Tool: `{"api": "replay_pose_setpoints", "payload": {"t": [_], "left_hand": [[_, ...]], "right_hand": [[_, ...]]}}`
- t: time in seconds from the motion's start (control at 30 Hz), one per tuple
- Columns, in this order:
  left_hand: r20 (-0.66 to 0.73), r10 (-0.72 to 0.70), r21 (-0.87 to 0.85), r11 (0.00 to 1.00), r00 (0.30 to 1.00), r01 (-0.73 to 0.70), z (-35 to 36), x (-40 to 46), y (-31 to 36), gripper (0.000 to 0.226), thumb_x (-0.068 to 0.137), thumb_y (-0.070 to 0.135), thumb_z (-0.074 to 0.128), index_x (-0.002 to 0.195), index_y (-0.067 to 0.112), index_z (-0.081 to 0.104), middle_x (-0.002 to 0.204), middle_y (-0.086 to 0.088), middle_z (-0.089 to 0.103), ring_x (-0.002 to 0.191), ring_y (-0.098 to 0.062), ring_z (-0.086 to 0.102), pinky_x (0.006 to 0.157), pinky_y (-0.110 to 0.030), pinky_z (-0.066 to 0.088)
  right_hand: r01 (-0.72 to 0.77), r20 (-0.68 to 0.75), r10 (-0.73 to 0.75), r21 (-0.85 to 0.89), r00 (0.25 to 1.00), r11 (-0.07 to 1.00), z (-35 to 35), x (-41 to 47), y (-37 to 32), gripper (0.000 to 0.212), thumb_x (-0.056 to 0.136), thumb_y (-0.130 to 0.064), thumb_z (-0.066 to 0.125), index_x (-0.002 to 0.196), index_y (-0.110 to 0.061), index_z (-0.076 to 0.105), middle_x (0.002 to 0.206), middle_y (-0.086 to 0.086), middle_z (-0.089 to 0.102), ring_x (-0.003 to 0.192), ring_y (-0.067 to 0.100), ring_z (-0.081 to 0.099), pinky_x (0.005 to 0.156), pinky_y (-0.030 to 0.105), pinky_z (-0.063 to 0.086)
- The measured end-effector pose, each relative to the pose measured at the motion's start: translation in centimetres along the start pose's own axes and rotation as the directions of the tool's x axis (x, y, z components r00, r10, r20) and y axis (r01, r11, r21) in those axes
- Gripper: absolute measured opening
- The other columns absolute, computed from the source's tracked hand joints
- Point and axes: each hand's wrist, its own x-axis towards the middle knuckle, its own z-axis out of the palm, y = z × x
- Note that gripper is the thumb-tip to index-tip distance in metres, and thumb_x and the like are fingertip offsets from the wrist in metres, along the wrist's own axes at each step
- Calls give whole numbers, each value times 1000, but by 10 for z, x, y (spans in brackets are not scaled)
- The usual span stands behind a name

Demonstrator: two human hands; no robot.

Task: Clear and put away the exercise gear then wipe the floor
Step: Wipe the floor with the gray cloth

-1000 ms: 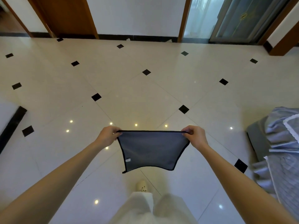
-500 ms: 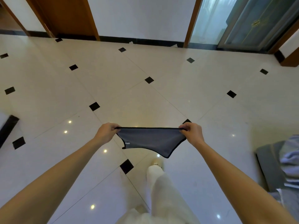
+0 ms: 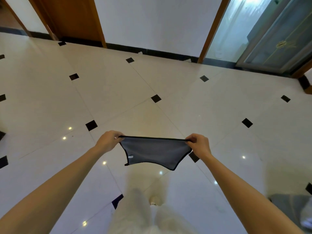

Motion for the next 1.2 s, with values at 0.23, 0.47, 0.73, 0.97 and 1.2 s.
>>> {"api": "replay_pose_setpoints", "payload": {"t": [0.23,0.47,0.73,0.97,1.2], "left_hand": [[-98,-25,7,1000,995,26,-23,99,22,22,94,20,52,107,15,69,106,-4,69,101,-24,60,78,-30,44],[36,-11,50,999,999,10,-68,226,29,22,94,22,53,107,13,69,102,-8,68,97,-26,60,81,-35,46],[57,6,111,994,998,-13,-117,353,45,19,92,17,53,95,11,71,84,-10,69,85,-28,63,73,-36,48],[-12,10,52,999,1000,-9,-113,454,57,22,93,15,53,107,11,70,102,-6,70,96,-24,62,80,-30,46],[-138,106,-68,991,985,-116,-50,568,22,21,91,5,55,103,8,72,100,-7,72,94,-24,65,83,-30,48]], "right_hand": [[26,5,-26,35,1000,999,-6,96,-27,15,83,-2,63,82,-15,68,80,-3,65,76,9,59,64,11,42],[-24,-14,24,28,1000,999,2,204,-59,15,83,0,62,84,-12,69,81,-1,65,75,8,58,63,9,41],[5,112,12,-145,994,989,2,330,-99,11,86,-2,61,88,-10,68,85,1,63,81,14,59,68,15,40],[36,70,-19,-238,997,971,9,441,-103,16,86,-2,56,90,-11,69,89,2,65,84,19,59,71,24,45],[120,-40,-133,-233,990,965,66,556,-44,17,87,0,54,94,-7,68,92,6,66,78,14,53,67,18,36]]}}
